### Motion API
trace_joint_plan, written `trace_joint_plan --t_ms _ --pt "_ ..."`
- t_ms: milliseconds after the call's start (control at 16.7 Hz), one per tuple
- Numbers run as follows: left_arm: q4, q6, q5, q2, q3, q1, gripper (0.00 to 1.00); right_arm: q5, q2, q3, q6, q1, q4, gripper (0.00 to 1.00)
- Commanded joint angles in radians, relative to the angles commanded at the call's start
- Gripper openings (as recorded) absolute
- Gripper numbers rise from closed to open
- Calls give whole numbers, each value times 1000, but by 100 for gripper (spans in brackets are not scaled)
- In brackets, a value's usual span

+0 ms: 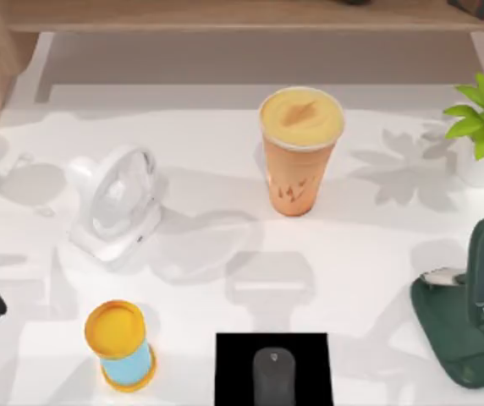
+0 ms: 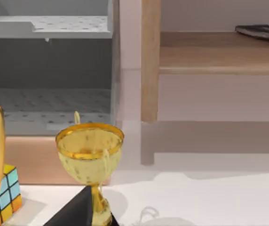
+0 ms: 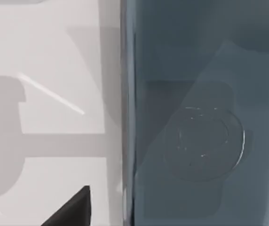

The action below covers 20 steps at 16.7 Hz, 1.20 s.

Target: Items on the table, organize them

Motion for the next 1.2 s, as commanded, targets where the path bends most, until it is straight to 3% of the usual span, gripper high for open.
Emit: trace_joint_plan --t_ms 480,840,1200 --pt "0 0 0 0 0 0 100 -1 140 -167 12 7 316 100" --pt "0 0 0 0 0 0 100 -1 158 -188 13 8 350 100" --pt "0 0 0 0 0 0 100 -1 158 -188 13 8 350 55"
